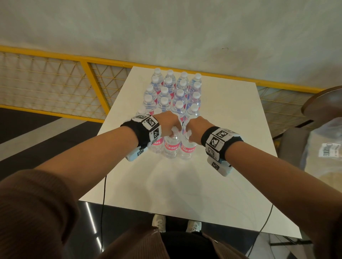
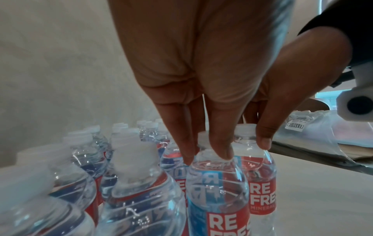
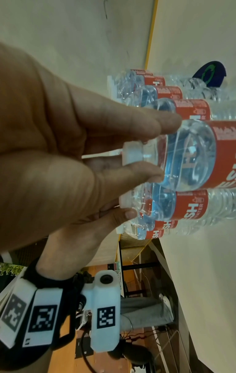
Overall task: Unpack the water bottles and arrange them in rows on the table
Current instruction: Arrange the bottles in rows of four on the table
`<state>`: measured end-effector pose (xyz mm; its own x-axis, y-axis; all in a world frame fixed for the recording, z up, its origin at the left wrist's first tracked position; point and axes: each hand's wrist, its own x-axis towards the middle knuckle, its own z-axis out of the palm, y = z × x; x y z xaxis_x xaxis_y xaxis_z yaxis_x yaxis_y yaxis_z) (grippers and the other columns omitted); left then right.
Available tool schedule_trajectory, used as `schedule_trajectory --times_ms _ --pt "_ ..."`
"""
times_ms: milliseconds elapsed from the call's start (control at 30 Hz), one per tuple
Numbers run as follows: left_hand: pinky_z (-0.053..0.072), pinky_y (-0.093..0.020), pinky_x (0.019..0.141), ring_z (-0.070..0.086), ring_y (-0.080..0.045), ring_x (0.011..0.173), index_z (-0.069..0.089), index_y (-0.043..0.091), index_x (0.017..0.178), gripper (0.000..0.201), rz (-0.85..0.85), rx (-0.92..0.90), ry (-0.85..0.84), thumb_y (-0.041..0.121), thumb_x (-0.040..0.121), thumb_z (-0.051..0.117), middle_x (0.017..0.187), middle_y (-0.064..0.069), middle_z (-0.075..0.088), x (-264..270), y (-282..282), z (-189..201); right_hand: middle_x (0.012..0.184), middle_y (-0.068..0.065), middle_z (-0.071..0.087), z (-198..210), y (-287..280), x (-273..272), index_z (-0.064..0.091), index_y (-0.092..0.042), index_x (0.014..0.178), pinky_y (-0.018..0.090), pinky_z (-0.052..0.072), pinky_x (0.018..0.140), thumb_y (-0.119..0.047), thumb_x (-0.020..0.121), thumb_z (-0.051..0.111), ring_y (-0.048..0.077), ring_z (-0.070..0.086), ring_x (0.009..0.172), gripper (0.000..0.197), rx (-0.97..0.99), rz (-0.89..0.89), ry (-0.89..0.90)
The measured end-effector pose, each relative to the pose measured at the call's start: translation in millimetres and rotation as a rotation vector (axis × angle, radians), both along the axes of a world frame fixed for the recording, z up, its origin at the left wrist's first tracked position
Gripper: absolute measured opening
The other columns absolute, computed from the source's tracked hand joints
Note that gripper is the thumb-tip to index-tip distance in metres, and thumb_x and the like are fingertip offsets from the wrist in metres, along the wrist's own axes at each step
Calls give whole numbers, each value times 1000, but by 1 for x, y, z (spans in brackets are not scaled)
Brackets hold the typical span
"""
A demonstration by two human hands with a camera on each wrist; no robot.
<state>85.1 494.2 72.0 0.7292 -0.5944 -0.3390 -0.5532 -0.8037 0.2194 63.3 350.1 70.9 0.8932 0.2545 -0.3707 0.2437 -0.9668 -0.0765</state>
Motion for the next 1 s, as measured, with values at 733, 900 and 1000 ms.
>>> schedule_trajectory --times_ms 733,900,1000 --pt "41 -27 84 58 -31 107 63 8 117 31 37 -20 22 5 88 52 117 -12 64 -2 1 -4 121 11 62 5 -2 2 58 -7 126 29 49 92 -19 87 66 25 60 110 42 -11 25 32" --pt "42 -29 90 58 -21 109 51 21 132 52 144 -104 55 21 83 67 124 0 59 1 9 -1 124 6 60 5 -7 4 56 -14 128 30 48 90 -36 86 65 24 59 110 48 -20 26 52" --pt "46 -31 91 60 -17 104 52 23 131 52 249 -256 -18 35 83 67 121 1 60 10 28 9 125 6 59 13 -11 11 55 -14 129 31 47 91 -43 87 61 24 58 112 51 1 -6 30"
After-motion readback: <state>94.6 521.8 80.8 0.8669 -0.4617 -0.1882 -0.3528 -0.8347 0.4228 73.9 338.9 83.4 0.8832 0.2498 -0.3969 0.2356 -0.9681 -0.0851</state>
